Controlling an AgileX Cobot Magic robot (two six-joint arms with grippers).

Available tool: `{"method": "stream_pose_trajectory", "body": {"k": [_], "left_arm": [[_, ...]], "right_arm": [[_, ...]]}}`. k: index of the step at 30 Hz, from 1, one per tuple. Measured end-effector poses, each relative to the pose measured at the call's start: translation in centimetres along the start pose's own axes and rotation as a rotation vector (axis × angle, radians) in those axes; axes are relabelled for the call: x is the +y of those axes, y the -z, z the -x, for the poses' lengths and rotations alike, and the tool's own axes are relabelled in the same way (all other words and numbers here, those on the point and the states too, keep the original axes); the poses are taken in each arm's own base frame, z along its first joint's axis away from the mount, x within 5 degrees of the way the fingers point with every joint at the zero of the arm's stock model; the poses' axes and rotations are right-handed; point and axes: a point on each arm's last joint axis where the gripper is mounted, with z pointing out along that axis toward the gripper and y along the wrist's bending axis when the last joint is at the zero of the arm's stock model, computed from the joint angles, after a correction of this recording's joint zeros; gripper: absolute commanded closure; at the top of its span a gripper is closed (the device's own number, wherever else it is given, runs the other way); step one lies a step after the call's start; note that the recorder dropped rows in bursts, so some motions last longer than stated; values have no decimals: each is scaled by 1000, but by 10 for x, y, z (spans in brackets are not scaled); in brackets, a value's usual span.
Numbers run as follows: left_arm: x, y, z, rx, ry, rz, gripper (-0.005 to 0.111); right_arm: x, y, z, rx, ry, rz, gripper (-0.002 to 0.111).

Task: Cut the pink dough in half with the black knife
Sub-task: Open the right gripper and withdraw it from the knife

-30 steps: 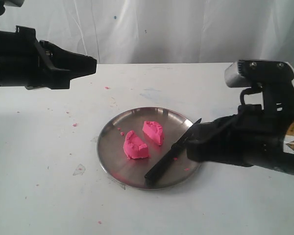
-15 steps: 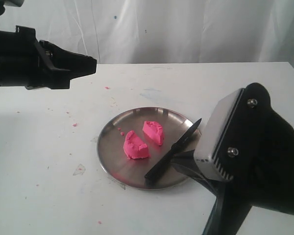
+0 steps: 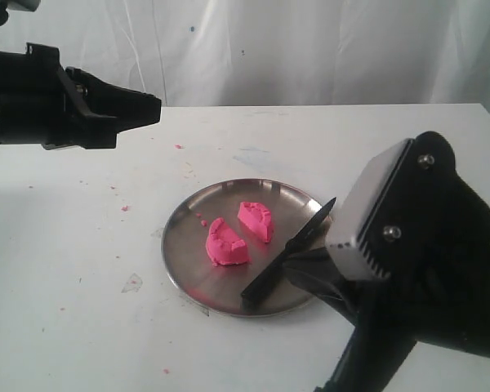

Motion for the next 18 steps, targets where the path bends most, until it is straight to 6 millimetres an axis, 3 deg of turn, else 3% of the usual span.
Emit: {"method": "stream_pose_trajectory", "body": {"k": [8,18], "left_arm": [[0,0,0,0,0,0,107],[0,0,0,0,0,0,107]], "right_arm": [[-6,5,13,-149,-115,-45,108],[-33,39,10,-260,-293,-208,108]]}}
